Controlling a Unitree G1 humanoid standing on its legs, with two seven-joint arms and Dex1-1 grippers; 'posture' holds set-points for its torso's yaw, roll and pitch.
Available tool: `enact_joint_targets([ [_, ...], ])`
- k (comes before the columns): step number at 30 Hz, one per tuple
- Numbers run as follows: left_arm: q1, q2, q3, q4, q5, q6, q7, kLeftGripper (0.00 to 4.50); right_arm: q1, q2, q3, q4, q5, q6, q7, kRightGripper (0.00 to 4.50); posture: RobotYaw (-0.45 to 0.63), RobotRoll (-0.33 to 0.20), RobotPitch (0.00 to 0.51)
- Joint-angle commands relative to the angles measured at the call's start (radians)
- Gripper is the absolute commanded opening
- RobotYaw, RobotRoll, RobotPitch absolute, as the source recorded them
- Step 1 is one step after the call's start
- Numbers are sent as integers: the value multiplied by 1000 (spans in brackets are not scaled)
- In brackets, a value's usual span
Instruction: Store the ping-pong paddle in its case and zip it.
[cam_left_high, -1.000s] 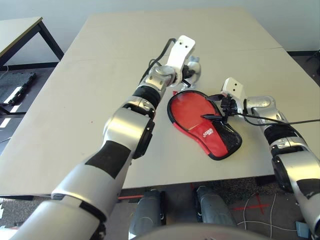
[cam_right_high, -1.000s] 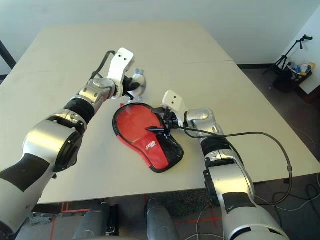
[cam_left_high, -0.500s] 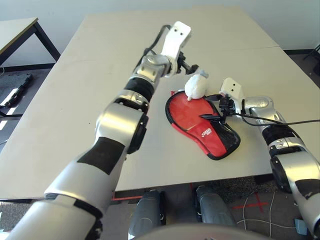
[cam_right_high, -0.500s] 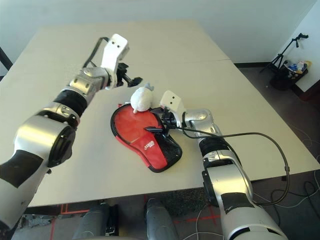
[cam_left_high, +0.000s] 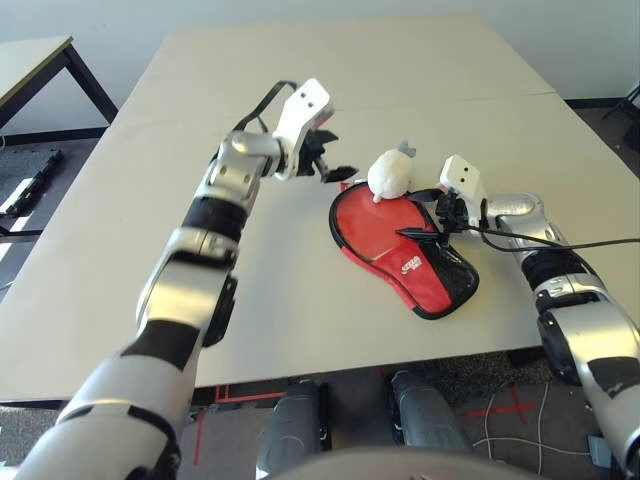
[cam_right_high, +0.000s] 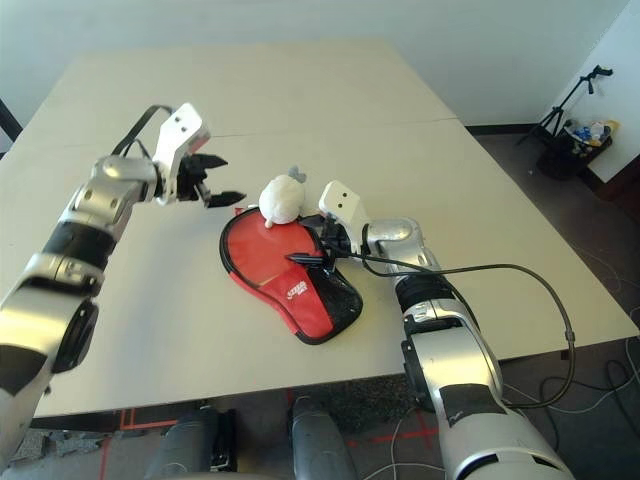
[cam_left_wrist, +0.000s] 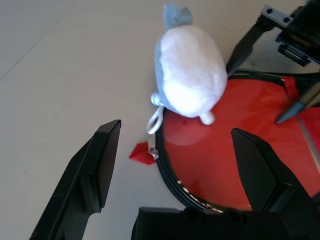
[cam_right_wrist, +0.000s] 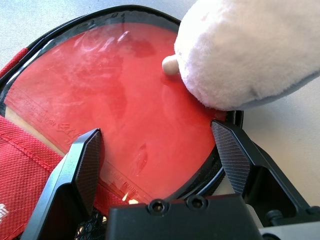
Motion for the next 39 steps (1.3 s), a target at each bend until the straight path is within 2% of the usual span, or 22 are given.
enact_joint_targets([
  [1, 107, 13, -3, -170, -44, 89, 3, 4478, 45, 14, 54, 56, -52, 20, -2, 4500, -41, 0, 111],
  [5, 202, -8, 0, -273, -84, 163, 40, 4478, 37, 17, 56, 67, -56, 17, -4, 4500, -31, 0, 110],
  [11, 264, -63, -23, -290, -95, 183, 119, 4478, 23, 22, 59, 79, -59, 15, -4, 4500, -26, 0, 105],
  [18, 279, -108, -74, -222, -81, 183, 169, 4478, 18, 19, 60, 87, -61, 12, -3, 4500, -27, 0, 104],
  [30, 299, -116, -145, -100, -35, 126, 195, 4478, 18, 4, 51, 74, -52, 18, 5, 4500, -42, 0, 98],
  [37, 305, -125, -152, -88, -35, 118, 201, 4478, 4, -21, 6, -2, 15, 49, 74, 4500, -49, 0, 96],
  [39, 306, -124, -155, -86, -31, 115, 201, 4478, -7, -32, -18, -60, 66, 97, 138, 4500, -48, 0, 95],
])
